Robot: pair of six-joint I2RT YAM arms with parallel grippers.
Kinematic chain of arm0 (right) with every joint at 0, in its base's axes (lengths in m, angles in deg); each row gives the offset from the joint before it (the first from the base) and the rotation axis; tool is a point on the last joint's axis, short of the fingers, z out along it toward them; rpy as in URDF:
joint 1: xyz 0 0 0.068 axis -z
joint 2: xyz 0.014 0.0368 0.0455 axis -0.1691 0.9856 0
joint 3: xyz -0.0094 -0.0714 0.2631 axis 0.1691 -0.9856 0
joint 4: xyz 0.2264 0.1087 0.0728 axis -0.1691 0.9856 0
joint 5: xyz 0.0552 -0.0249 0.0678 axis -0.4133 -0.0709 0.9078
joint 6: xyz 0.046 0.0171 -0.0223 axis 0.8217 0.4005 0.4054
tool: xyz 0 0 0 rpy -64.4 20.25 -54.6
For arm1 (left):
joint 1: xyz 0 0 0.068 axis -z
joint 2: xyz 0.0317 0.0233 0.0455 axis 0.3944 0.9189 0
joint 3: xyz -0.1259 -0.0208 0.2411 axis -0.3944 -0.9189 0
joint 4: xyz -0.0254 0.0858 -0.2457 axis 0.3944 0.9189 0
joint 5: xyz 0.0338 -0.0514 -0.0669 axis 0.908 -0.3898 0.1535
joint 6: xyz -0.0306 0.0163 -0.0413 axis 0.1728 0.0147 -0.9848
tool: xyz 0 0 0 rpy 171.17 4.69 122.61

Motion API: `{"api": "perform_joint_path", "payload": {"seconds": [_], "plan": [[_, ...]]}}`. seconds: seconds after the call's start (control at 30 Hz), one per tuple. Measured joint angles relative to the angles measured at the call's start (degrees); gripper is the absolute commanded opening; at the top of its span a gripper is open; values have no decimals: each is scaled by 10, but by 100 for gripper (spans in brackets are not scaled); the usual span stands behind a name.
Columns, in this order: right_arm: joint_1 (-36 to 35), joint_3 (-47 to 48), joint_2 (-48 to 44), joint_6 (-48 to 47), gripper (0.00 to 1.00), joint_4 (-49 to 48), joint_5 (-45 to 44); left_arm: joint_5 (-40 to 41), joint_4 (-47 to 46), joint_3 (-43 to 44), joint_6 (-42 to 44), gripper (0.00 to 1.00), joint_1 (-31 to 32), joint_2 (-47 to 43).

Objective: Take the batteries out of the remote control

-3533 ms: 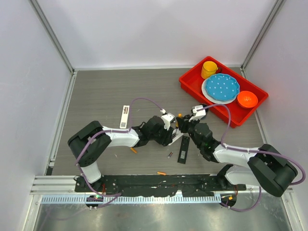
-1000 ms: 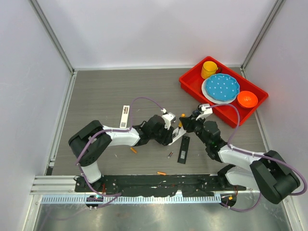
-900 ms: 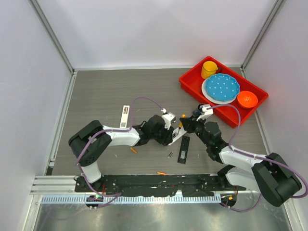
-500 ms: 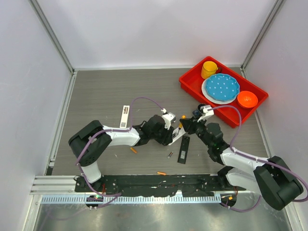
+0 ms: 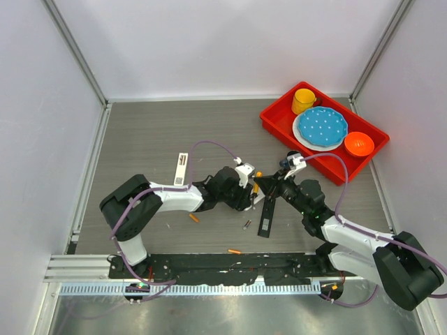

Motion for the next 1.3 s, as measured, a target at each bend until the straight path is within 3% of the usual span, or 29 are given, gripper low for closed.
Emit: {"api": "perform_joint_path", "payload": {"seconds": [0.43,0.67,1.13,1.3], "plan": [[0,1,-19,5,1,59,-16,3,2,0,-2,1,0,-5],[2,20,-28,17,1,119,-105,2,5,-3,-4,35,1,-10],[8,42,-40,36,1,163,-189,-73,22,-1,-16,54,6,-12],[8,45,-40,38,1,176,-192,-88,38,6,-18,54,7,-12]]}}
